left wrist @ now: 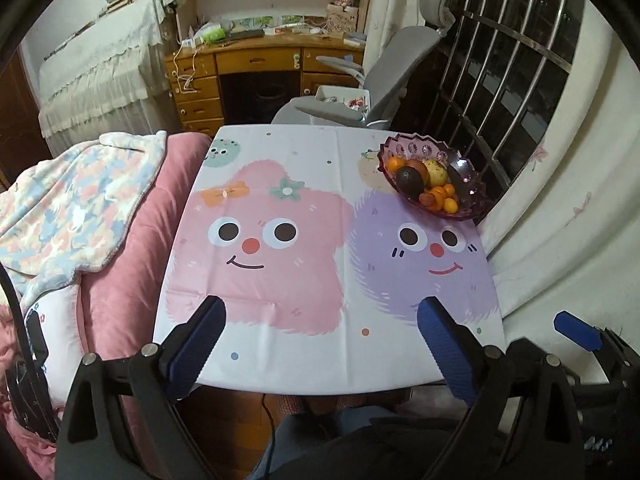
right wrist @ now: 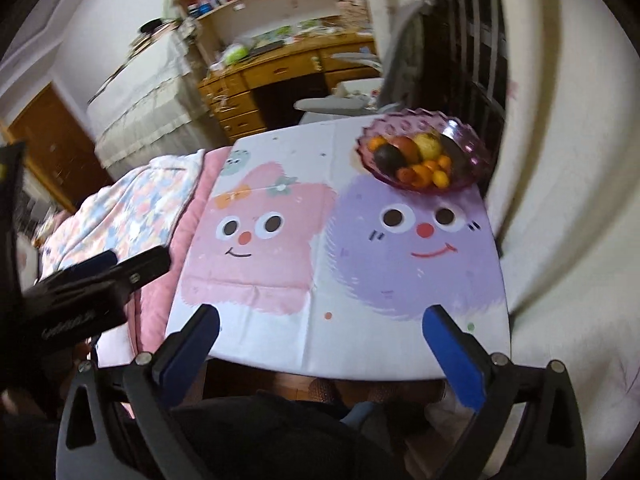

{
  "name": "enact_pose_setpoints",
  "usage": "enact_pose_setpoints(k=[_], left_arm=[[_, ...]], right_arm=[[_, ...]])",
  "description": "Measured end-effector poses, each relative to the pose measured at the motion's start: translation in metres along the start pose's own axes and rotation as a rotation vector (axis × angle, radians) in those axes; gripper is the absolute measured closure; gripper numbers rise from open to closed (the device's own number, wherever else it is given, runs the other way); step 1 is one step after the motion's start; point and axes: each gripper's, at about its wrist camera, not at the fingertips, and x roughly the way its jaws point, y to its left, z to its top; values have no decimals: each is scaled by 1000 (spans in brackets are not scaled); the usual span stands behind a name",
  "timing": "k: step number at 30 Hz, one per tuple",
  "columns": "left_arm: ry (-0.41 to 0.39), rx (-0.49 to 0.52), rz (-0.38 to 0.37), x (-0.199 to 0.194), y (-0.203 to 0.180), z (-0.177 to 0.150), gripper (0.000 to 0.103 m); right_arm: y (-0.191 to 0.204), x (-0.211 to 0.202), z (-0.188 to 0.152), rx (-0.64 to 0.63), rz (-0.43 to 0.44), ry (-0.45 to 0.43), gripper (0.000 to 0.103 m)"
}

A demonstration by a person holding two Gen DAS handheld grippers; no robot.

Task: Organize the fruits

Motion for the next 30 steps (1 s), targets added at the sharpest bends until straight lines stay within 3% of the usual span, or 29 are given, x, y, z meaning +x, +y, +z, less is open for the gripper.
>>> enact_pose_setpoints(k=[5, 30], left_arm=[[-12, 31, 7, -2, -13, -4, 1], [22, -5, 54, 17, 0, -1, 1]], right_arm=[[-7, -3, -2, 17, -13, -14, 1], [10, -1, 2, -30, -15, -10, 0]])
